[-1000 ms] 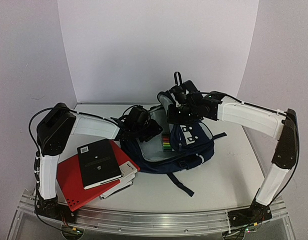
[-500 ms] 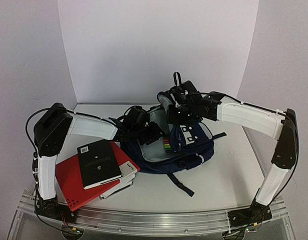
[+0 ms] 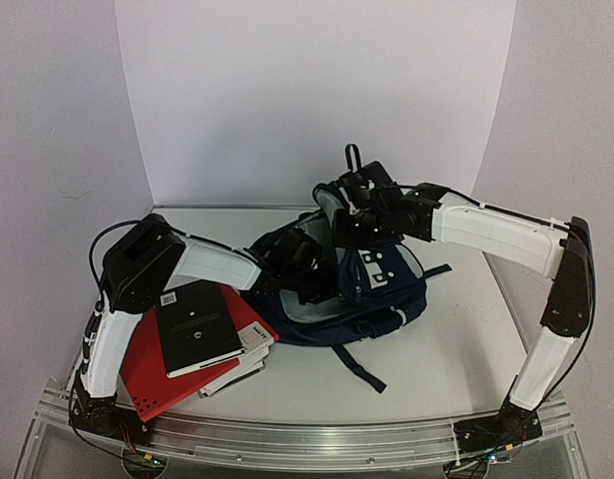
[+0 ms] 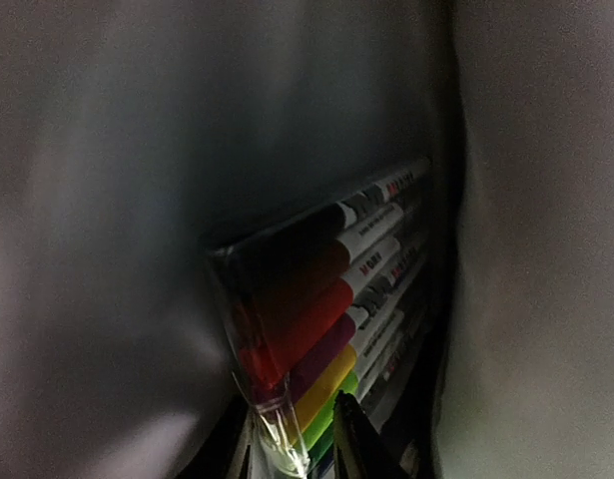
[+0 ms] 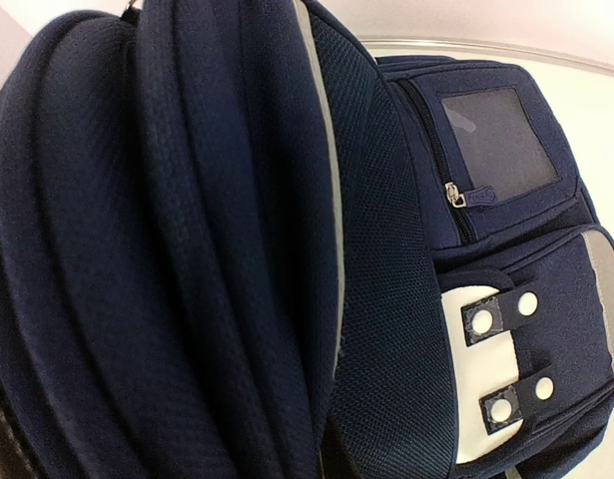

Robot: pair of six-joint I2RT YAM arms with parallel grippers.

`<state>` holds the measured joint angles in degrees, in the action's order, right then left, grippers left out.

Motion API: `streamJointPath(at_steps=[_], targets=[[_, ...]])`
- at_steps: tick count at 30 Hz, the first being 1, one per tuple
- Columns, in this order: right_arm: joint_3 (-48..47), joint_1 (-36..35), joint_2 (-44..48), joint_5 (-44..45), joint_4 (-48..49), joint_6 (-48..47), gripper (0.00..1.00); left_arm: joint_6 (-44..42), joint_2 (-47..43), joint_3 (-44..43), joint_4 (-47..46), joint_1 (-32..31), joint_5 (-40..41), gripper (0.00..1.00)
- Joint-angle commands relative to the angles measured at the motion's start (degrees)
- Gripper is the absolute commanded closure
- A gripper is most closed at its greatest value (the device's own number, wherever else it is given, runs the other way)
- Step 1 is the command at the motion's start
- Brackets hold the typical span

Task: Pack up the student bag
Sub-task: Place the stationery in the student bag.

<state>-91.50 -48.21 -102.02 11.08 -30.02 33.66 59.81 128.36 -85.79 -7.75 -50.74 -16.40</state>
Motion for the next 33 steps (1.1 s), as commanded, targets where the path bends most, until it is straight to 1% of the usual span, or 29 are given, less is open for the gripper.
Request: streamJointPath(at_steps=[1, 4, 7, 9, 12, 14, 17, 19, 23, 26, 27, 29, 33], targets=[[-4.18, -0.45, 1.93, 3.37, 11.16, -0.92, 1.0, -2.25, 3.04, -6.56, -4.1, -0.68, -4.26, 0.74], [-3.68, -0.47, 2.54, 4.06, 11.05, -1.03, 1.0, -4.14, 1.39, -6.09, -3.76, -0.64, -3.45, 0.74], [-2.84, -0.48, 3.41, 4.62, 11.04, -1.26, 1.0, -7.48, -3.33, -3.01, -2.51, -0.19, -1.41, 0.69], [-2.05, -0.45, 4.14, 4.96, 11.05, -1.43, 1.0, -9.96, -8.25, 0.26, -1.16, 0.36, -0.2, 0.62], [-0.46, -0.38, 5.34, 5.97, 10.99, -1.84, 1.0, -14.84, -16.03, 4.64, 2.34, 1.08, 1.3, 0.48], [1.07, -0.34, 6.17, 6.84, 10.95, -2.07, 1.0, -18.3, -21.06, 6.38, 6.67, 1.62, 1.42, 0.38], [2.8, 0.08, 7.16, 7.53, 10.87, -2.3, 1.0, -22.87, -27.56, 7.59, 16.01, 3.05, 1.63, 0.32], [3.68, 0.32, 7.66, 7.61, 10.87, -2.32, 1.0, -24.62, -31.69, 8.85, 20.57, 5.0, 0.75, 0.29], [4.48, 0.61, 7.98, 7.15, 10.77, -2.33, 1.0, -26.32, -39.4, 13.14, 28.28, 11.37, -1.75, 0.28], [4.93, 0.65, 7.76, 6.97, 10.77, -2.24, 1.0, -28.89, -43.73, 15.63, 32.45, 15.22, -1.26, 0.23], [5.11, 0.63, 7.66, 6.87, 10.77, -2.2, 1.0, -29.08, -45.03, 16.54, 33.75, 17.35, -1.74, 0.22], [5.42, 0.65, 7.54, 6.59, 10.79, -2.12, 1.0, -28.6, -47.71, 19.82, 34.05, 22.08, -5.14, 0.21], [5.51, 0.63, 7.79, 5.7, 10.7, -2.25, 1.0, -27.09, -54.91, 27.16, 34.56, 33.81, -11.14, 0.2]])
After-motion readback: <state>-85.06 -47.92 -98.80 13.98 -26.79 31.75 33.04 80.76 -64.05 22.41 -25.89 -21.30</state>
